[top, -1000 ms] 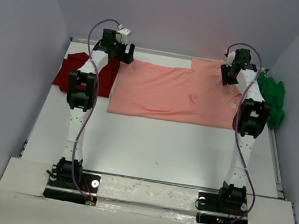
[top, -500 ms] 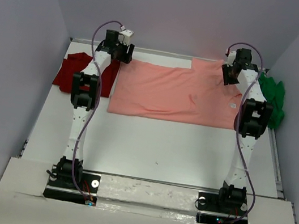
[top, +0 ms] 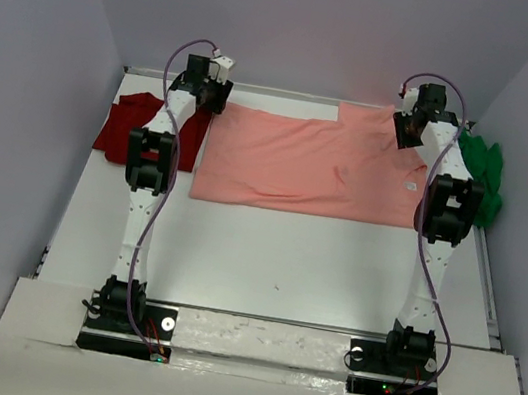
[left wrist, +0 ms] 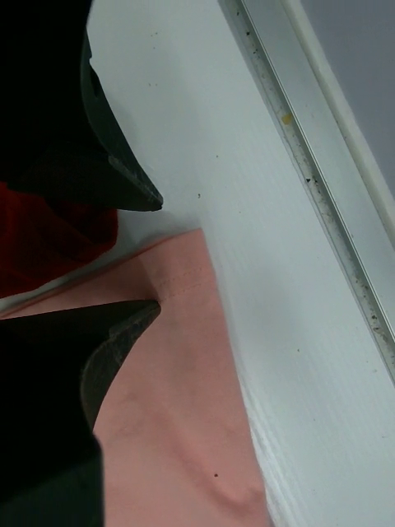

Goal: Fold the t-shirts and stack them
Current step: Fold the tshirt

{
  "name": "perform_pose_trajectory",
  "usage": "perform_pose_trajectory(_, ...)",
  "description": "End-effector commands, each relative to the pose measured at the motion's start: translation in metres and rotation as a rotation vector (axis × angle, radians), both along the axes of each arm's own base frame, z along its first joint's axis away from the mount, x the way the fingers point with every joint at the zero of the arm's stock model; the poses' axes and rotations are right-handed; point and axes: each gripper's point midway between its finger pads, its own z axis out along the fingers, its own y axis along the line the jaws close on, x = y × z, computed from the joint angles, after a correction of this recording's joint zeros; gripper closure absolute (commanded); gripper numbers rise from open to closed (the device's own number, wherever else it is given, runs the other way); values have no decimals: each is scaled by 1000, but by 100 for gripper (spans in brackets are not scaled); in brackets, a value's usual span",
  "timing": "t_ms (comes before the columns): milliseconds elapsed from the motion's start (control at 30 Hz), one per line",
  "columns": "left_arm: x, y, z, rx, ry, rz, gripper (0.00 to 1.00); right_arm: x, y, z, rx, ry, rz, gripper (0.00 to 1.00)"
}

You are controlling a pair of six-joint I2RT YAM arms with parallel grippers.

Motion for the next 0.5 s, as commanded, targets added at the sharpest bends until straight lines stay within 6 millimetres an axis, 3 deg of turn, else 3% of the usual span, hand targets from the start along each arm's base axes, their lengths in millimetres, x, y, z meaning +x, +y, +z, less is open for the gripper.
perform_pose_trajectory(0, 7, -5, 6, 3, -27, -21, 42, 5, -7, 41, -19, -88, -8, 56)
perform_pose_trajectory(233, 1, -18, 5, -16, -17, -100, 63, 4, -8, 38, -22, -80, -9, 56)
perform_pose_trajectory(400, -1, -25, 4, 0, -15, -125, 65, 3, -9, 40, -33, -78, -6, 56)
perform_pose_trajectory(467, -2, -27, 3, 12, -16, -129, 77, 3, -10, 39, -38, -79, -7, 57)
